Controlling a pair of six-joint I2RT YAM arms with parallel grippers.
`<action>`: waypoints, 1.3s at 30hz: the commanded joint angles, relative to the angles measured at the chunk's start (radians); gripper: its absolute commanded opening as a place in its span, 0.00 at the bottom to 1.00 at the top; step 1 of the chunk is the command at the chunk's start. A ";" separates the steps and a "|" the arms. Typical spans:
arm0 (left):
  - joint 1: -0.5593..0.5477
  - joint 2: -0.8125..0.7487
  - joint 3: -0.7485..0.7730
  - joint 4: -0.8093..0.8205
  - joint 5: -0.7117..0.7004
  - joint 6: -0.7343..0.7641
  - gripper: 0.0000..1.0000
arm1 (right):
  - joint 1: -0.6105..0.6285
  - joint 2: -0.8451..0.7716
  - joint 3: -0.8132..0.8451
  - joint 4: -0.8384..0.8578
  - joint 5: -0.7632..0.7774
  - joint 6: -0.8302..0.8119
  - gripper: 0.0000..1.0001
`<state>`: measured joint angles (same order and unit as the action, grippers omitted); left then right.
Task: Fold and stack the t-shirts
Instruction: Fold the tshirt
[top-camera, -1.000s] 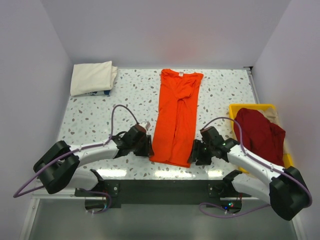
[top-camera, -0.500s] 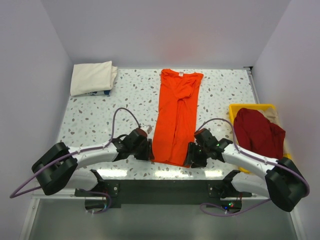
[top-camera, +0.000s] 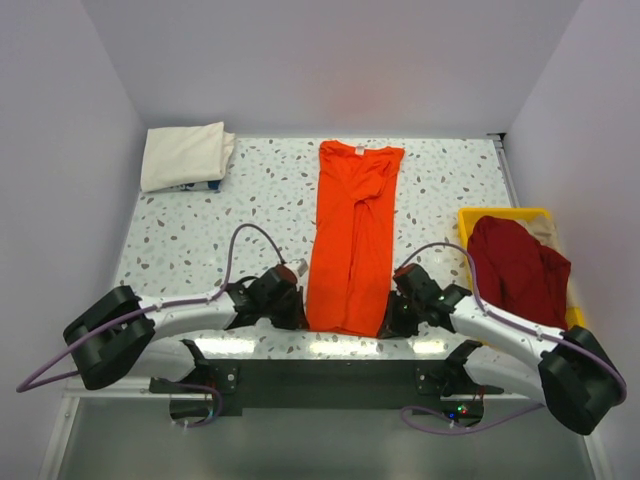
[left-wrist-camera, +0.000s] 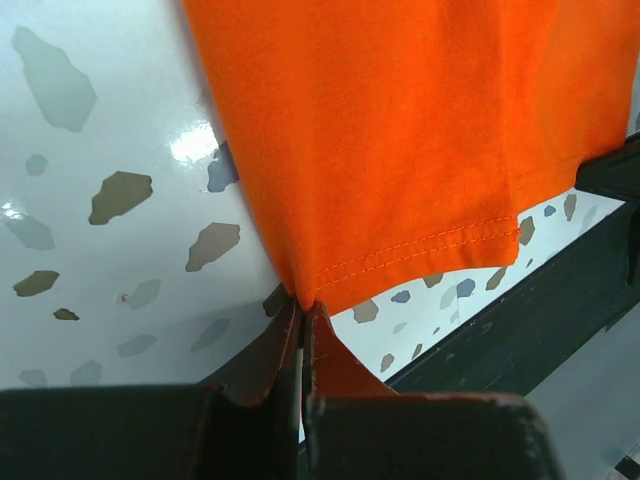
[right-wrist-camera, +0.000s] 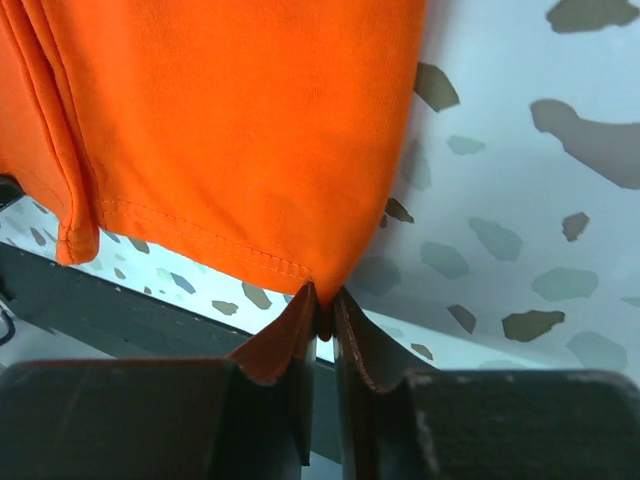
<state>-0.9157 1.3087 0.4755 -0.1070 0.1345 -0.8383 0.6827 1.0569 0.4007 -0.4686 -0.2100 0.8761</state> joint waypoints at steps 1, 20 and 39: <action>-0.014 0.007 -0.028 0.024 0.027 -0.033 0.00 | 0.003 -0.043 -0.023 -0.074 0.041 0.009 0.12; -0.114 -0.022 0.012 0.009 0.021 -0.091 0.00 | 0.003 -0.416 0.016 -0.317 0.075 0.001 0.00; 0.179 0.317 0.586 0.003 -0.202 -0.010 0.00 | -0.210 0.283 0.496 0.160 0.343 -0.103 0.00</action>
<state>-0.7769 1.5852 1.0149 -0.1627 -0.0204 -0.8272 0.5255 1.2533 0.8352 -0.4511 0.0959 0.8040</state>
